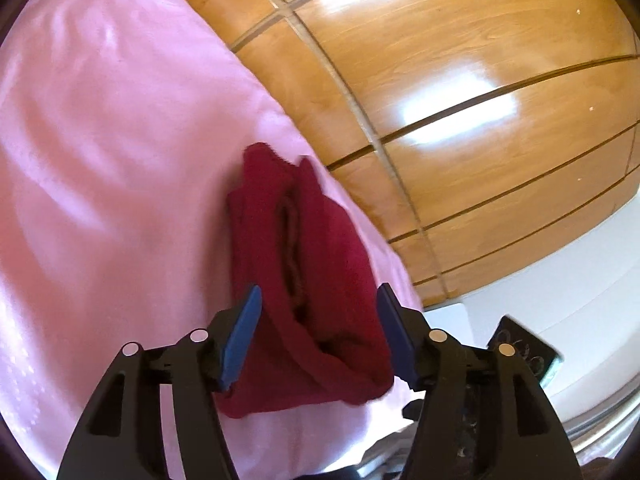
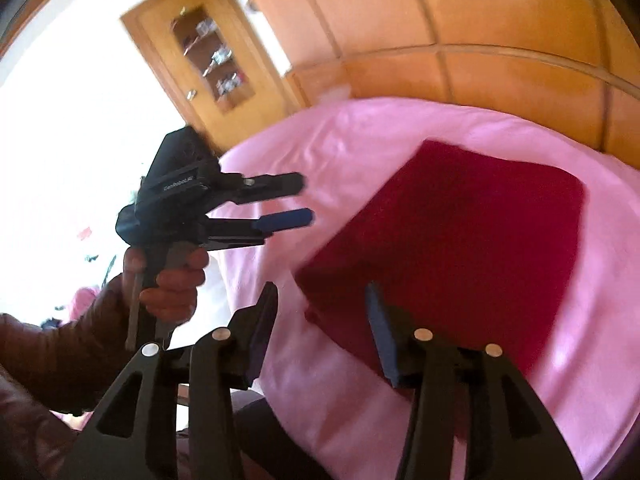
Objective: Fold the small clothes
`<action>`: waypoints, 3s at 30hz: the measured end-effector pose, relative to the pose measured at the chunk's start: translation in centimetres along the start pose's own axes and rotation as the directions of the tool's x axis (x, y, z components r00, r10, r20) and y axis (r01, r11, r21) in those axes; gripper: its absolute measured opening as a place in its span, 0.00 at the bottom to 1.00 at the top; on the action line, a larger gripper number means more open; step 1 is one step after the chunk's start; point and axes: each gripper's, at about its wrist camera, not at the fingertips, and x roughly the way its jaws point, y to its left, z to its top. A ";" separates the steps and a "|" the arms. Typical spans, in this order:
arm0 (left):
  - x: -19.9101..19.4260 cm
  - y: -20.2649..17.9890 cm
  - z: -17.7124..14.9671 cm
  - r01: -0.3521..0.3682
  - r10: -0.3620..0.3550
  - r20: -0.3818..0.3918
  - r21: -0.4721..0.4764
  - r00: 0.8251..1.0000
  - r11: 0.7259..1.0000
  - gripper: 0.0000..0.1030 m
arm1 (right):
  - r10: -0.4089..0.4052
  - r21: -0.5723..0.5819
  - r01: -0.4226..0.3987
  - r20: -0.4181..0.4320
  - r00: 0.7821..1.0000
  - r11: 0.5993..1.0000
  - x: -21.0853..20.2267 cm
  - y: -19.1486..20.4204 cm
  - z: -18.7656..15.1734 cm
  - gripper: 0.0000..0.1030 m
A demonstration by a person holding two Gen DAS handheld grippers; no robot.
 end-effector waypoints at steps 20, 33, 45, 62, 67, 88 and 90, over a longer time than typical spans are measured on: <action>9.8 -5.6 0.4 -0.184 0.224 -0.239 0.175 0.945 0.967 0.17 | -0.390 0.061 0.391 -0.034 0.920 0.918 0.4 -3.7 -6.8 0.15; 5.5 -0.1 -4.5 -0.292 0.311 -0.145 0.139 0.939 0.946 0.01 | -0.419 -0.007 0.419 -0.067 0.906 0.908 -0.4 -3.2 -10.8 0.10; 4.1 -6.1 -3.1 -0.319 0.328 0.029 0.328 0.944 0.889 0.01 | -0.286 0.020 0.286 0.005 0.958 0.958 -6.9 -3.1 -8.3 0.42; 12.4 -4.0 -4.5 -0.502 0.546 0.087 0.535 0.833 0.680 0.01 | -0.377 0.110 0.372 0.031 0.926 0.922 1.3 -5.8 -4.0 0.47; 11.3 -3.8 -5.3 -0.508 0.528 0.128 0.527 0.840 0.681 0.01 | -0.357 0.132 0.349 0.039 0.933 0.928 0.5 -6.4 -4.0 0.47; 11.0 -4.8 -6.3 -0.535 0.543 0.172 0.561 0.822 0.631 0.01 | -0.396 0.155 0.388 0.024 0.918 0.909 2.0 -10.0 4.1 0.50; 10.9 -4.7 -6.2 -0.533 0.542 0.171 0.563 0.823 0.632 0.01 | -0.402 0.149 0.395 0.015 0.916 0.906 2.7 -10.4 4.6 0.51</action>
